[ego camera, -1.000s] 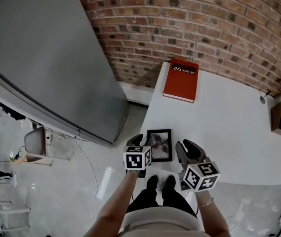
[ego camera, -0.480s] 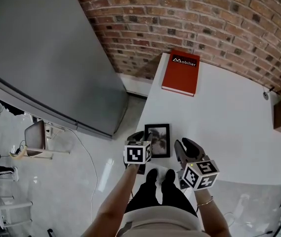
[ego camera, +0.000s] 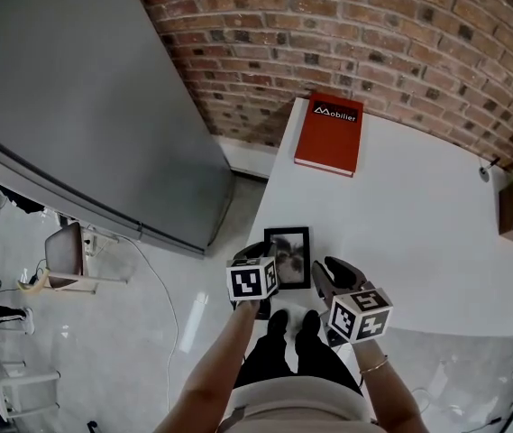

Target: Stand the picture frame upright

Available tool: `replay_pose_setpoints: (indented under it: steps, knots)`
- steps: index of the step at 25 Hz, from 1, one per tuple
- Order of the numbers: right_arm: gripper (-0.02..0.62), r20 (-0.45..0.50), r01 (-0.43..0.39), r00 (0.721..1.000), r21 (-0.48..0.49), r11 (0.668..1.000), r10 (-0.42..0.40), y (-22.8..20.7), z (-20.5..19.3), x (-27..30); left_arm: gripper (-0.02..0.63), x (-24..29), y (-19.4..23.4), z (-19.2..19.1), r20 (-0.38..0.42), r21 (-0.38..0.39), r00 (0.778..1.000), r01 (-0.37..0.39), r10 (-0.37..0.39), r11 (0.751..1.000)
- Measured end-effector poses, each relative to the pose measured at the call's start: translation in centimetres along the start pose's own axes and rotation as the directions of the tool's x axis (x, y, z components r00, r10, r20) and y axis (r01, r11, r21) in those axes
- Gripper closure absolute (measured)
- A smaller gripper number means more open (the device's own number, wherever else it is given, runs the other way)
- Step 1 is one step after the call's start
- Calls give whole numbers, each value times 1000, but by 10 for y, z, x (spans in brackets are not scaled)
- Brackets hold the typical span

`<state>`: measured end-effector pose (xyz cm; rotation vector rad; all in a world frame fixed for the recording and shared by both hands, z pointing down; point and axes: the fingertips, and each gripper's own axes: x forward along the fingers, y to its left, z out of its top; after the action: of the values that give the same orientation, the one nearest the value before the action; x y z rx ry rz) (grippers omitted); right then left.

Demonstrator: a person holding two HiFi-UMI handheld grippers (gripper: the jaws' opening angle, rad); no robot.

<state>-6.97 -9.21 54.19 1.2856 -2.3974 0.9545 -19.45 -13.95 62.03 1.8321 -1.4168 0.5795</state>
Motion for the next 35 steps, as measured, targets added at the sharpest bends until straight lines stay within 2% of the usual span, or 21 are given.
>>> replay_pose_setpoints:
  steps: [7,17,27,35]
  knots:
    - [495,-113,3,994,9,1000,-2,-2,-25,22,535,0,-2,3,25,-11,1000,-11,11,1000]
    - [495,-166,42,986,48,998,-34,-13,-38,35,545,-8,-5,10,115,-20,993,2,0,1000]
    - [495,-208,22,978,87,996,-3,-12,-45,51,545,-19,-2,14,205,-64,978,49,-35,997]
    - [495,-225,-42,972,134,990,72,-3,-46,61,545,-23,2,17,235,-78,971,74,-53,994]
